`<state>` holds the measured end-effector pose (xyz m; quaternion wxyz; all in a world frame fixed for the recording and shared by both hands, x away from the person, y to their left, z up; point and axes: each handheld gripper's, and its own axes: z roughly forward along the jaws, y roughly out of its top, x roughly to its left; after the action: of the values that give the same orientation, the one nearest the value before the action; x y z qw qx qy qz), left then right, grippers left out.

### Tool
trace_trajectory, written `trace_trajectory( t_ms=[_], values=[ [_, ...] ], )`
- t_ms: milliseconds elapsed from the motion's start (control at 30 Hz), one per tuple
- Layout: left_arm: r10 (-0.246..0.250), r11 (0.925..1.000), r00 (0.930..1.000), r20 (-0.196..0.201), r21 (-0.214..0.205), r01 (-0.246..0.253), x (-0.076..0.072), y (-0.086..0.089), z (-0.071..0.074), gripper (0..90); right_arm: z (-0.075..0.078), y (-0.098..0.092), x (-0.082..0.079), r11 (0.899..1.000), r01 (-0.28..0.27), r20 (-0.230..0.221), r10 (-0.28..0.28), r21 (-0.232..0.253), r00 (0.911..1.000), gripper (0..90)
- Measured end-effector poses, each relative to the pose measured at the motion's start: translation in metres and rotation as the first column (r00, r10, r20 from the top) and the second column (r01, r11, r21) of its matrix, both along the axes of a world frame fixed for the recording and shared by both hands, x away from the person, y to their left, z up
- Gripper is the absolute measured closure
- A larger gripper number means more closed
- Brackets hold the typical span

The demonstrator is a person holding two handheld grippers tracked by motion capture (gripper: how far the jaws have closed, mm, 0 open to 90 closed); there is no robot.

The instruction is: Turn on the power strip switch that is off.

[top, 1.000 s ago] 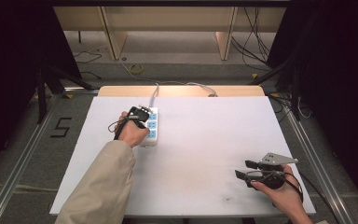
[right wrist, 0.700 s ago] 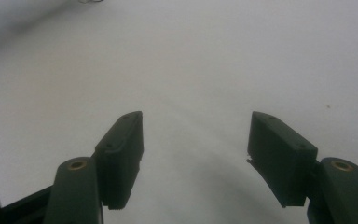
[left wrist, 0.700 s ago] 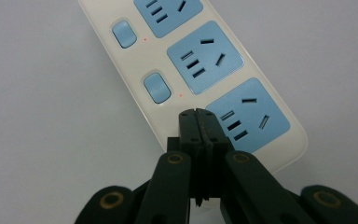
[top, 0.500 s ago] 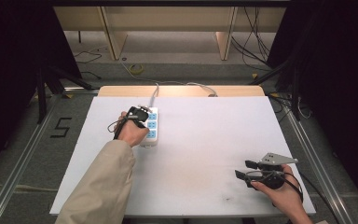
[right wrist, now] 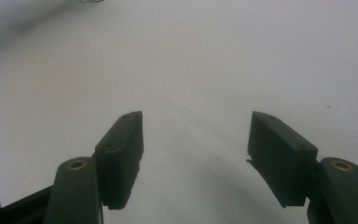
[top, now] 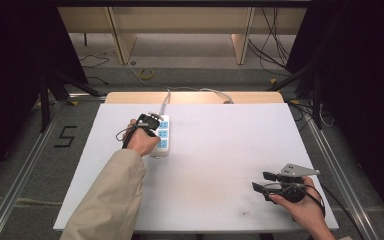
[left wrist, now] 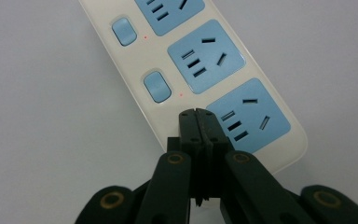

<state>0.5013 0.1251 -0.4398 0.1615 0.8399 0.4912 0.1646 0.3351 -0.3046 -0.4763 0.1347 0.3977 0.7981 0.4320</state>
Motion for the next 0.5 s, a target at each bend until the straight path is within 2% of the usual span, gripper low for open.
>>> trace_trajectory(
  t_ms=[500],
  values=[
    [0.001, 1.0000, 1.0000, -0.006, 0.006, -0.001, 0.0004, -0.0004, 0.0002, 90.0, 0.0002, -0.0001, -0.0002, 1.000, 0.000, 0.002, 0.000, -0.001, 1.0000, 36.8]
  ],
)
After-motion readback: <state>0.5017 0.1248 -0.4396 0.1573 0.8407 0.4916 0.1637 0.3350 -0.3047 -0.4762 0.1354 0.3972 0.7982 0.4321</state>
